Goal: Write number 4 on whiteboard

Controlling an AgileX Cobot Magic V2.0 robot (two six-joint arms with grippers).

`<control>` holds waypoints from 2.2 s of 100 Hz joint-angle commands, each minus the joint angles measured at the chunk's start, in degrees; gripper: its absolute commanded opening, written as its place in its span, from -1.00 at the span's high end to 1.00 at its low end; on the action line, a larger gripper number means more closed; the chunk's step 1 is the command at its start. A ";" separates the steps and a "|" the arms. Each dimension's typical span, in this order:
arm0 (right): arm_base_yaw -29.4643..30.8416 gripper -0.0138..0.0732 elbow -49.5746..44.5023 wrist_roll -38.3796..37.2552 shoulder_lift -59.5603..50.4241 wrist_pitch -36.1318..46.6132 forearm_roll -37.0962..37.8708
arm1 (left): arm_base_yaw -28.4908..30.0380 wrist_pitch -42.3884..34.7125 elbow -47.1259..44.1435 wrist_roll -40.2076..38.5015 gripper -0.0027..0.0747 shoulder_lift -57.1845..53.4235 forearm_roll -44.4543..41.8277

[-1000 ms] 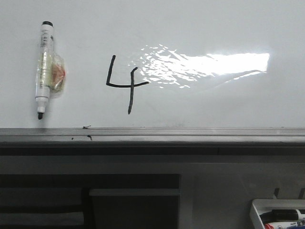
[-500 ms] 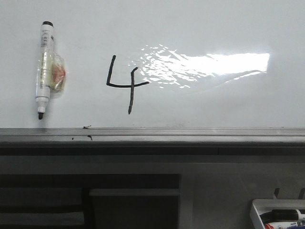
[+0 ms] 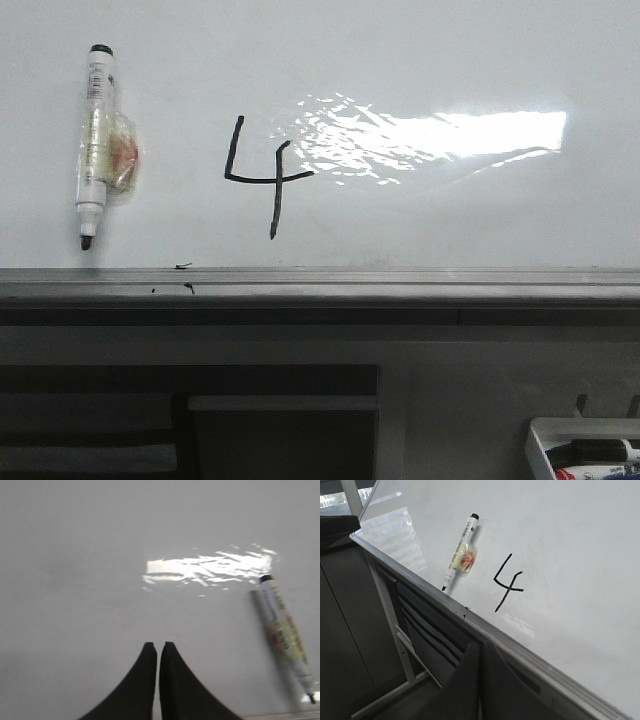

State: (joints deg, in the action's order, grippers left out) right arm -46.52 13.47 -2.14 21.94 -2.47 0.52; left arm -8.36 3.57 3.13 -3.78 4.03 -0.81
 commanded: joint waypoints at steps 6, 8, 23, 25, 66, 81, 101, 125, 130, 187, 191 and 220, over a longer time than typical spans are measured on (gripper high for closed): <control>0.41 0.82 1.52 0.58 0.05 4.14 0.64 | 2.65 0.07 -3.26 -2.26 0.98 -3.05 -0.46; 0.41 0.82 1.52 0.58 0.05 4.14 0.64 | 2.66 0.91 -3.99 -2.26 0.98 -3.56 -0.32; 0.41 0.82 1.52 0.58 0.05 4.26 0.64 | 2.76 11.37 -4.43 -2.39 0.98 -5.36 -0.32; 0.41 0.82 1.52 0.58 0.05 4.15 0.64 | 2.88 11.49 -4.43 -2.39 0.98 -5.46 -0.32; 0.41 0.82 1.52 0.58 0.05 4.15 0.64 | 5.86 11.81 -4.43 -2.39 0.98 -5.96 0.29; 0.41 0.82 1.52 0.58 0.05 4.15 0.64 | 5.86 11.81 -4.43 -2.39 0.98 -5.96 0.29; 0.41 0.82 1.52 0.58 0.05 4.15 0.64 | 5.86 11.81 -4.43 -2.39 0.98 -5.96 0.29; 0.41 0.82 1.52 0.58 0.05 4.15 0.64 | 5.86 11.81 -4.43 -2.39 0.98 -5.96 0.29; 0.41 0.82 1.52 0.58 0.05 4.15 0.64 | 5.86 11.81 -4.43 -2.39 0.98 -5.96 0.29; 20.55 0.82 -2.33 0.58 0.05 11.53 1.43 | 5.86 11.81 -4.43 -2.39 0.98 -5.96 0.29; 23.86 0.82 -2.90 0.58 0.05 12.00 1.43 | 5.86 11.81 -4.43 -2.39 0.98 -5.96 0.29; 41.37 0.82 -13.18 0.58 -9.18 14.09 1.43 | 5.86 11.81 -4.43 -2.39 0.98 -5.96 0.29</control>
State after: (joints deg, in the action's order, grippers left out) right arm -8.96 2.00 -2.14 16.36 6.26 1.41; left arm -2.82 18.99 -0.31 -5.65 -0.38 -0.96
